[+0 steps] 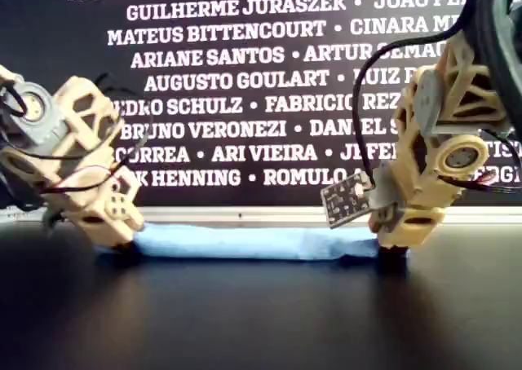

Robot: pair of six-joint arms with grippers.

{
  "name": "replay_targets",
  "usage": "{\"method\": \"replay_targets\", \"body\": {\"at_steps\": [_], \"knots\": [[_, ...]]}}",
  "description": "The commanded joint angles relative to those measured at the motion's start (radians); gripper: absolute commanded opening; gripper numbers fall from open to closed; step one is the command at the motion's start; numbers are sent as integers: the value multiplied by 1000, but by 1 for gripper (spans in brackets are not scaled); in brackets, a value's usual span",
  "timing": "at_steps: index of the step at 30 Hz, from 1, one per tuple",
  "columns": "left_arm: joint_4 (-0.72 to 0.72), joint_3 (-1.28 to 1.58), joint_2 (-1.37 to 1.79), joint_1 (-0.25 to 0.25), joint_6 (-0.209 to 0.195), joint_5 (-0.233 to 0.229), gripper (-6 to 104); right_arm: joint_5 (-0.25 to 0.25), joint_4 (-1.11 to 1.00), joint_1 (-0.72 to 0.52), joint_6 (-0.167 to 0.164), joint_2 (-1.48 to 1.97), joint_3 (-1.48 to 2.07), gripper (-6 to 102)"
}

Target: Fold a cloth

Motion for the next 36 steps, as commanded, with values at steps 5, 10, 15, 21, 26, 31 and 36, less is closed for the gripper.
{"method": "replay_targets", "body": {"at_steps": [5,10,15,21,26,31,36], "knots": [[11,158,178,127,6,5,1,-9,-29,11,5,204,60,1],[11,298,284,118,-5,8,1,-9,-29,12,5,293,196,1],[11,388,376,109,-8,8,1,-9,-29,12,5,416,367,1],[11,522,472,109,3,9,1,-9,-29,12,5,540,514,1],[11,643,549,109,-5,9,1,-11,-29,15,5,606,618,1],[11,752,598,95,-9,11,1,-11,-31,92,5,620,713,1],[11,845,666,40,3,11,1,-9,-31,138,5,620,756,1]]}}
